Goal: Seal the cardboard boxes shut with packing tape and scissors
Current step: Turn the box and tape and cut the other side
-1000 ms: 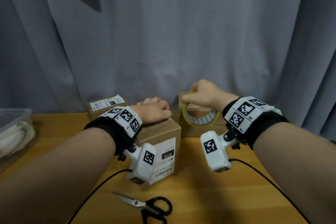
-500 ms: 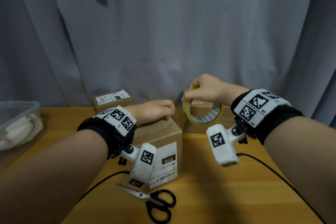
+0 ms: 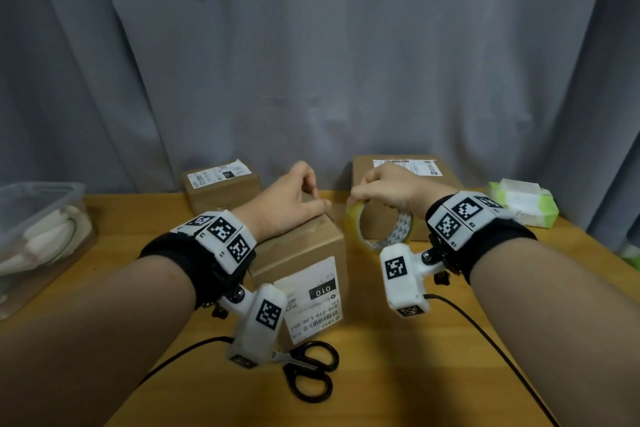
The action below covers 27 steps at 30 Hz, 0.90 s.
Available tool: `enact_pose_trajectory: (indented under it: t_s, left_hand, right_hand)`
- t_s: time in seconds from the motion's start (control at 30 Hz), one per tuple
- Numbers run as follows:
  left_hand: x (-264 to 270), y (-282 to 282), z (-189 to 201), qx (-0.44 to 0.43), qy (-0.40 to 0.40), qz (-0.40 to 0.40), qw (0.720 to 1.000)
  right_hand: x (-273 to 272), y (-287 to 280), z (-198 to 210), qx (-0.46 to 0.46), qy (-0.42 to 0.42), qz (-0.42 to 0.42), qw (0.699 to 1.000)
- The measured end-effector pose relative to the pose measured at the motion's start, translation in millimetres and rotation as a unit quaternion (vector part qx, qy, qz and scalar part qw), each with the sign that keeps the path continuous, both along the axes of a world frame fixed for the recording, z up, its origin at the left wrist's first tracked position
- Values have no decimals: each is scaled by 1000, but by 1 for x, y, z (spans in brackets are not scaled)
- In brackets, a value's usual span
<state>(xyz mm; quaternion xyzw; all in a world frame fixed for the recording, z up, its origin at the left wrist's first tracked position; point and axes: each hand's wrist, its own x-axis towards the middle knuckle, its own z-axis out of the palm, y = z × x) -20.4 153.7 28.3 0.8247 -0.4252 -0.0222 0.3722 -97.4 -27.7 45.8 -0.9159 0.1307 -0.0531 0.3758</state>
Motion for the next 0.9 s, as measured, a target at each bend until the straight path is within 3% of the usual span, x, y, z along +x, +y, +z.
enact_pose_trajectory:
  t_s: [0.13,0.23,0.3,0.4,0.47,0.57,0.67,0.8,0.9]
  left_hand:
    - [-1,5,-1,-30,-28,-4,999]
    - [4,9,0,-65,-37,-21,997]
    - [10,9,-3,-109,-28,-21,993]
    - [14,5,-18,-211,0,-19,977]
    - [18,5,-28,-232,14,-26,972]
    - [29,19,-27,-197,101,-37,975]
    - [42,43,-25,-138,172,-27,975]
    - [62,86,-44,-12,136,9,991]
    - [69,106,-53,135,79,70,985]
  right_hand:
    - [0,10,-14,14,-8,17,1000]
    - [2,10,2,-9,-49,7,999]
    - [6,9,18,-40,-72,-7,997]
    - [14,17,26,-129,-39,-16,991]
    - [18,25,22,-150,-26,-19,988]
    - [25,42,19,-137,-36,-16,990]
    - [35,71,21,-190,-34,2,981]
    - [50,113,15,-233,-33,35,971]
    - [60,134,11,-228,-21,89,969]
